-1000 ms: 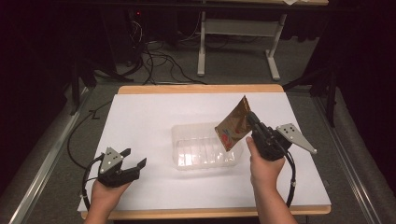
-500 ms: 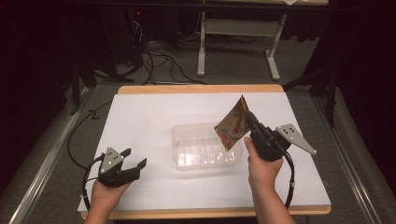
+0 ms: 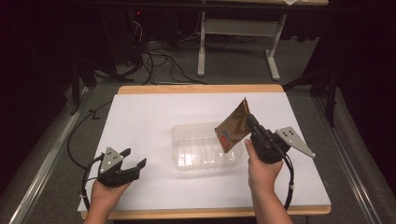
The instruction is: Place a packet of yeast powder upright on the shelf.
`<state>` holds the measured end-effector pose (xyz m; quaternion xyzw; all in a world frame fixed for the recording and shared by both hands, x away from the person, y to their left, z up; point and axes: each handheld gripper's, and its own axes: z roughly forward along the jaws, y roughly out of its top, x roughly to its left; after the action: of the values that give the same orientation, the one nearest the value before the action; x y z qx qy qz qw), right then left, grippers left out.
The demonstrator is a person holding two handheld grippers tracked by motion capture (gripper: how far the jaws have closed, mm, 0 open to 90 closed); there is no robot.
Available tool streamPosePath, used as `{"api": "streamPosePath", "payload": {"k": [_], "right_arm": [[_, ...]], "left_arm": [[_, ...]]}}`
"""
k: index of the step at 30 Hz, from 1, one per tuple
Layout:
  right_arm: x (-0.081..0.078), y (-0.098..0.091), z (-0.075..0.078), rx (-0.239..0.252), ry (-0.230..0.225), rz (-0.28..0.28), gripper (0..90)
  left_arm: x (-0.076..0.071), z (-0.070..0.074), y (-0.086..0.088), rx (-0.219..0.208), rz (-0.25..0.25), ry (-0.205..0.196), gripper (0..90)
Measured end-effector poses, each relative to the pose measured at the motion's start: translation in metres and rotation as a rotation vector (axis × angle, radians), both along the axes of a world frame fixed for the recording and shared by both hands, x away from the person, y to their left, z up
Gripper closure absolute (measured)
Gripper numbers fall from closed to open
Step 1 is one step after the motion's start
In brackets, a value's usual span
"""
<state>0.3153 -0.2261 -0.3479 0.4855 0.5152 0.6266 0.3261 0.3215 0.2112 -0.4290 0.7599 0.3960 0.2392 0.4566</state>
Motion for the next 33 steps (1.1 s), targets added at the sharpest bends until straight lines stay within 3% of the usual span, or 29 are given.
{"api": "streamPosePath", "payload": {"k": [9, 21, 25, 26, 33], "right_arm": [[-0.003, 0.001, -0.004, -0.034, 0.003, -0.014, 90.0], [-0.004, 0.018, -0.009, -0.101, 0.008, 0.028, 90.0], [0.003, 0.024, -0.02, -0.121, 0.077, 0.06, 90.0], [0.006, 0.027, -0.031, -0.127, 0.104, 0.071, 90.0], [0.009, 0.029, -0.035, -0.118, 0.109, 0.076, 90.0]], "left_arm": [[0.0, -0.001, -0.001, 0.01, -0.004, 0.003, 30.7], [0.001, -0.001, -0.002, 0.01, -0.009, 0.007, 30.7], [0.0, -0.001, -0.002, 0.01, -0.01, 0.007, 30.8], [0.0, -0.001, -0.002, 0.01, -0.01, 0.007, 30.8], [0.001, -0.002, -0.001, 0.011, -0.012, 0.012, 30.7]]}}
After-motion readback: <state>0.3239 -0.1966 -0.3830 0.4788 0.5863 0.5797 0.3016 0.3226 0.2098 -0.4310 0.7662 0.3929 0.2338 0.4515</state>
